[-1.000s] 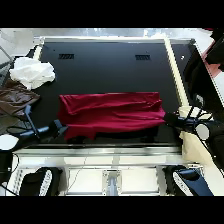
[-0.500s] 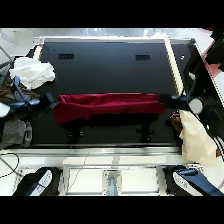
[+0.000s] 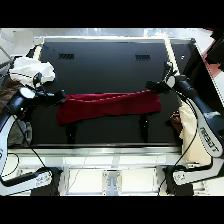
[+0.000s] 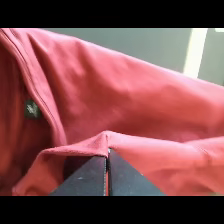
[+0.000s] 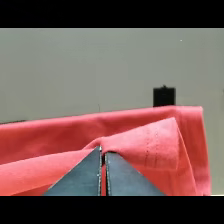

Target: Fold the shirts.

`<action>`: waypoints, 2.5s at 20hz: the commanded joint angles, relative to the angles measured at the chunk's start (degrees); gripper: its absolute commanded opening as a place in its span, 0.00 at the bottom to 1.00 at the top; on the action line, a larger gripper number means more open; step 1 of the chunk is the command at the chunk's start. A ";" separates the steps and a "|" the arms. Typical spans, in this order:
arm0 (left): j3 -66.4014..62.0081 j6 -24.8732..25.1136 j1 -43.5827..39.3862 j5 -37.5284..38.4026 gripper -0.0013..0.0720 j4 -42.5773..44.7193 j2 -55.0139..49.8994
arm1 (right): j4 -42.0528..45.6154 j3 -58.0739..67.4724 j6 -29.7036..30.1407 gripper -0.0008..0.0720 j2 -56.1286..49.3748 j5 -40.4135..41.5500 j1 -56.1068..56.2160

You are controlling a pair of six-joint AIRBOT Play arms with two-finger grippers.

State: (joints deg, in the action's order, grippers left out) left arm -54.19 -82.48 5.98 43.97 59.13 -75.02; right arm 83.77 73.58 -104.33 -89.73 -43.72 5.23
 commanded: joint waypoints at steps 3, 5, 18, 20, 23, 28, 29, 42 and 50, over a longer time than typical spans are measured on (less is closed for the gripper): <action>-0.37 0.00 -0.85 -5.64 0.04 2.19 -5.51 | 0.00 1.70 0.26 0.03 -7.39 0.57 0.00; -0.39 0.02 -0.85 -6.97 0.06 2.14 -5.44 | 0.20 1.73 0.28 0.03 -7.50 0.94 -0.02; -18.86 4.04 -8.96 -1.86 0.74 1.79 3.76 | 4.55 13.97 7.82 0.73 5.42 -20.39 -12.81; -20.94 5.60 -14.14 -1.16 0.74 2.47 1.99 | -1.25 11.74 8.17 0.54 8.98 -20.55 -18.71; -23.67 5.38 -19.41 -1.25 0.74 2.60 -2.21 | -11.32 4.04 15.21 0.45 14.03 -19.61 -25.53; -26.43 4.04 -22.53 -1.25 0.74 2.34 -7.48 | -48.54 -15.82 45.09 0.09 17.86 -10.60 -33.66; -26.43 3.30 -22.56 -1.16 0.74 2.36 -7.98 | -55.89 -16.37 51.28 0.08 16.41 -12.74 -35.32; -26.43 3.30 -23.54 0.46 0.71 2.40 -11.76 | -41.53 -9.31 36.44 0.61 3.69 -16.00 -35.04; -26.69 4.52 -29.03 1.07 0.71 2.36 -20.28 | -46.84 -3.19 37.55 0.75 -12.44 -18.67 -25.14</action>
State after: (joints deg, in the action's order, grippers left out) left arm -80.66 -78.13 -21.30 44.58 61.49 -92.29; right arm 36.64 67.46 -66.67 -98.30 -61.41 -22.96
